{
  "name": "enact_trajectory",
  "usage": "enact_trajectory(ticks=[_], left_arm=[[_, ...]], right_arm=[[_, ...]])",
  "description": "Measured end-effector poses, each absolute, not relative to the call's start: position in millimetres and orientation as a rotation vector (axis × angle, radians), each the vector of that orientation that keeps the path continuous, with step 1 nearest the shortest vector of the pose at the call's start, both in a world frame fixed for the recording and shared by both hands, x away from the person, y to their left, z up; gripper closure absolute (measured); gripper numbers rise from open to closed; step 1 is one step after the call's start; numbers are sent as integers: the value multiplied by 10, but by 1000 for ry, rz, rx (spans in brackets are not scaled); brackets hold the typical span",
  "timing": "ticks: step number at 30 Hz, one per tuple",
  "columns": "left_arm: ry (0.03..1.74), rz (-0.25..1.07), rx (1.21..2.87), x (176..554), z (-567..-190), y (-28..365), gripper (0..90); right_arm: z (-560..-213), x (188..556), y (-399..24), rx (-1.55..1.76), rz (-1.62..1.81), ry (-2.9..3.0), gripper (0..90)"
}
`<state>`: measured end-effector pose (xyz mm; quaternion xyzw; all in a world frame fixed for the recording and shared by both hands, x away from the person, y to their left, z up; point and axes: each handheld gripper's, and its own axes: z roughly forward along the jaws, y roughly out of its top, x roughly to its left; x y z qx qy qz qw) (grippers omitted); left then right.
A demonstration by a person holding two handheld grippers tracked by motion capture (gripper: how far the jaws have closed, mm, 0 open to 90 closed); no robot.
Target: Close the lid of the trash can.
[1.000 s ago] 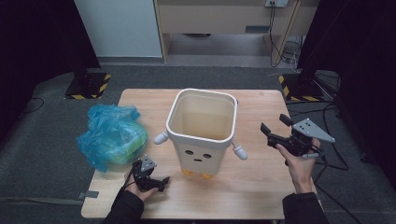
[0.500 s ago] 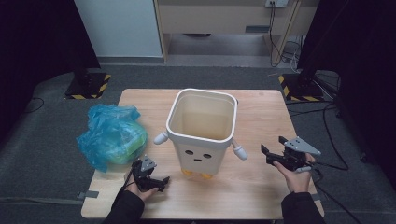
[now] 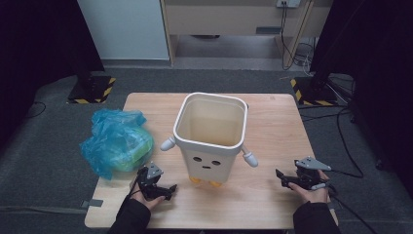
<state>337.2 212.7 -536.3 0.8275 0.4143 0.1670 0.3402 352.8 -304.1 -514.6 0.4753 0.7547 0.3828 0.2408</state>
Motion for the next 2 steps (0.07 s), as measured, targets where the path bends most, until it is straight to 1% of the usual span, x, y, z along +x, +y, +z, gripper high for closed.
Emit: enact_trajectory(ticks=[2], left_arm=[[1075, 432, 2157, 3375, -5362, 2132, 0]], right_arm=[[-5187, 3532, -3058, 1317, 1014, 2089, 126]])
